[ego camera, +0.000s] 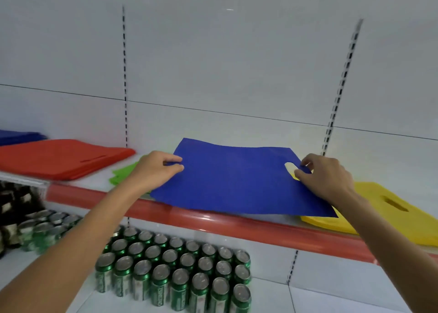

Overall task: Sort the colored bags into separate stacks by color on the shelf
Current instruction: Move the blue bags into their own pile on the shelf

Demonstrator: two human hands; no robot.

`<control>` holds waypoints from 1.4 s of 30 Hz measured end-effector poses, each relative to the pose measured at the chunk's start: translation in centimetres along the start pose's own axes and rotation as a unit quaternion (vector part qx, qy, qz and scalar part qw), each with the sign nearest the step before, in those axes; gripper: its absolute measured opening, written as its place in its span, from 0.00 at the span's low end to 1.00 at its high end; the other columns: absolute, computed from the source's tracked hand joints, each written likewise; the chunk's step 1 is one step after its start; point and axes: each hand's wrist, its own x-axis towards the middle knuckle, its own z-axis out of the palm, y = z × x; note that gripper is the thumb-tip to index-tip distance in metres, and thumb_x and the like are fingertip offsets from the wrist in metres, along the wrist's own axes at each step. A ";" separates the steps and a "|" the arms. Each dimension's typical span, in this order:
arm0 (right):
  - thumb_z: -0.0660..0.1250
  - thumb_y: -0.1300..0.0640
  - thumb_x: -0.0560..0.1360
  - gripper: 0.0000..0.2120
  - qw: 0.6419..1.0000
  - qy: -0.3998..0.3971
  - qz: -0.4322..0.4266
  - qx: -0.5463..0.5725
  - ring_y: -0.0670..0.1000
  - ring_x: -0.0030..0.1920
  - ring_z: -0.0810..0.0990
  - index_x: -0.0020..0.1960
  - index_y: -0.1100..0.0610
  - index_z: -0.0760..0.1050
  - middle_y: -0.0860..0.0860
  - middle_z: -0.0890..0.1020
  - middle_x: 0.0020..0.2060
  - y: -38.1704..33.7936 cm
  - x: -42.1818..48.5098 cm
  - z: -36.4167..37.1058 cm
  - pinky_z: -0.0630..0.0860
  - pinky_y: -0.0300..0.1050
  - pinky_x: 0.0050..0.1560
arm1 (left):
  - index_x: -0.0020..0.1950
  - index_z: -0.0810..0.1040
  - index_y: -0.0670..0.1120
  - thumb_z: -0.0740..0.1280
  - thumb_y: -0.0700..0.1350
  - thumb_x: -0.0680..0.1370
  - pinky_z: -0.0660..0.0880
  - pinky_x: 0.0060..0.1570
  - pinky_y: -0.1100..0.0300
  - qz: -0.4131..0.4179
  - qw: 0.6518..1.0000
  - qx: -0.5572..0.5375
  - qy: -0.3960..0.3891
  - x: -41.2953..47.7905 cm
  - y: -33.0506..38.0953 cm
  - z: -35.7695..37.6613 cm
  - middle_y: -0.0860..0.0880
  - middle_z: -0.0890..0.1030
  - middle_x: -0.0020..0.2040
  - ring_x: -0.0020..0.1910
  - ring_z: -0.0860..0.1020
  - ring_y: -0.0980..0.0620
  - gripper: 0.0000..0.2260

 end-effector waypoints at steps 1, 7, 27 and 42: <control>0.62 0.46 0.76 0.14 1.000 -0.009 -0.005 -0.003 0.57 0.52 0.76 0.56 0.53 0.76 0.52 0.79 0.53 -1.7 0.0 1.0 0.66 0.44 0.45 | 0.62 0.78 0.47 0.66 0.45 0.77 0.65 0.56 0.64 -0.005 1.000 0.005 -0.001 0.2 -1.5 -1.2 0.51 0.76 0.64 0.63 0.73 0.53 0.14; 0.59 0.51 0.77 0.12 1.000 0.000 -0.029 -0.009 0.59 0.53 0.76 0.57 0.54 0.75 0.54 0.79 0.54 -14.2 1.1 6.3 0.68 0.46 0.45 | 0.62 0.77 0.47 0.66 0.44 0.77 0.64 0.57 0.64 -0.021 1.000 -0.003 0.017 2.9 -11.4 -9.6 0.51 0.76 0.64 0.64 0.72 0.53 0.14; 0.61 0.41 0.75 0.16 0.993 -0.017 -0.111 0.024 0.55 0.43 0.73 0.48 0.54 0.75 0.52 0.79 0.46 -54.0 2.1 19.2 0.65 0.44 0.41 | 0.63 0.76 0.49 0.64 0.47 0.78 0.65 0.58 0.61 -0.092 0.994 0.033 0.042 10.3 -40.0 -37.0 0.51 0.75 0.65 0.65 0.71 0.53 0.14; 0.60 0.44 0.76 0.15 0.992 -0.020 -0.128 0.008 0.55 0.41 0.74 0.48 0.56 0.74 0.51 0.79 0.44 -77.4 1.9 29.3 0.66 0.44 0.39 | 0.68 0.71 0.47 0.63 0.49 0.78 0.63 0.65 0.56 -0.106 0.983 0.148 -0.016 17.8 -58.0 -51.9 0.49 0.70 0.70 0.68 0.68 0.49 0.18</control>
